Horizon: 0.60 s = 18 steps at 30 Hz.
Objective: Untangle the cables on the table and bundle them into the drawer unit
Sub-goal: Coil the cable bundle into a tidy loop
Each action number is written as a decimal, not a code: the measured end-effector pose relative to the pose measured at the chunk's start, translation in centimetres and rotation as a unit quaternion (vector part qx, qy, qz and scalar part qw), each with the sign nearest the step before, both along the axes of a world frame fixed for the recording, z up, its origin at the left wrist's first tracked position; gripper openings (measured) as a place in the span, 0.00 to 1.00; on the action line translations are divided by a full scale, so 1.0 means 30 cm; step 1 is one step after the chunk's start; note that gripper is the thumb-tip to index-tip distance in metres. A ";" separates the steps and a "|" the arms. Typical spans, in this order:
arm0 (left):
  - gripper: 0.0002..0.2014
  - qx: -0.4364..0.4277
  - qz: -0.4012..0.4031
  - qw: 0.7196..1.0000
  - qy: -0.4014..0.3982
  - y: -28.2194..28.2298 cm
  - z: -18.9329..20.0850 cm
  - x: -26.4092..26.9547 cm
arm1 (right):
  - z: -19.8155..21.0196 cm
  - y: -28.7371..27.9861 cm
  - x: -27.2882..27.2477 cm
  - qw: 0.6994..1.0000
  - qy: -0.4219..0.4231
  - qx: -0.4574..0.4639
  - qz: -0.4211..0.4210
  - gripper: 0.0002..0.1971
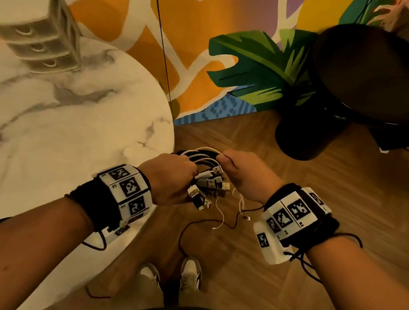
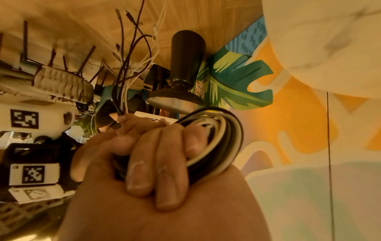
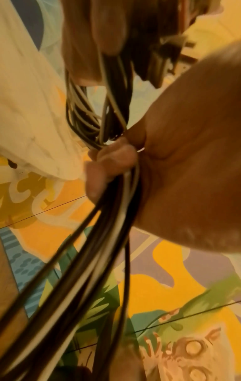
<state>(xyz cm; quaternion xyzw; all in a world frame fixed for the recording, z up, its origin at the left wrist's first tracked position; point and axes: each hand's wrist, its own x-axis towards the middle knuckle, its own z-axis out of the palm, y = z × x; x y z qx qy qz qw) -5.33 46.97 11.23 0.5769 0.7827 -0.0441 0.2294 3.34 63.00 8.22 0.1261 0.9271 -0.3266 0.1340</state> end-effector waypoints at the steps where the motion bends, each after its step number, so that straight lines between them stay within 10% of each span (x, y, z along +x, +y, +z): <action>1: 0.16 0.014 0.014 1.000 -0.007 -0.006 -0.008 -0.001 | 0.012 0.000 -0.001 1.000 -0.001 -0.016 -0.006 0.20; 12: 0.09 0.150 0.203 0.967 -0.024 -0.005 -0.120 0.030 | 0.078 -0.017 0.049 0.966 0.038 -0.225 -0.118 0.19; 18: 0.09 0.272 0.382 0.832 -0.295 0.010 -0.116 0.033 | 0.054 -0.068 0.109 0.924 -0.006 -0.360 -0.130 0.07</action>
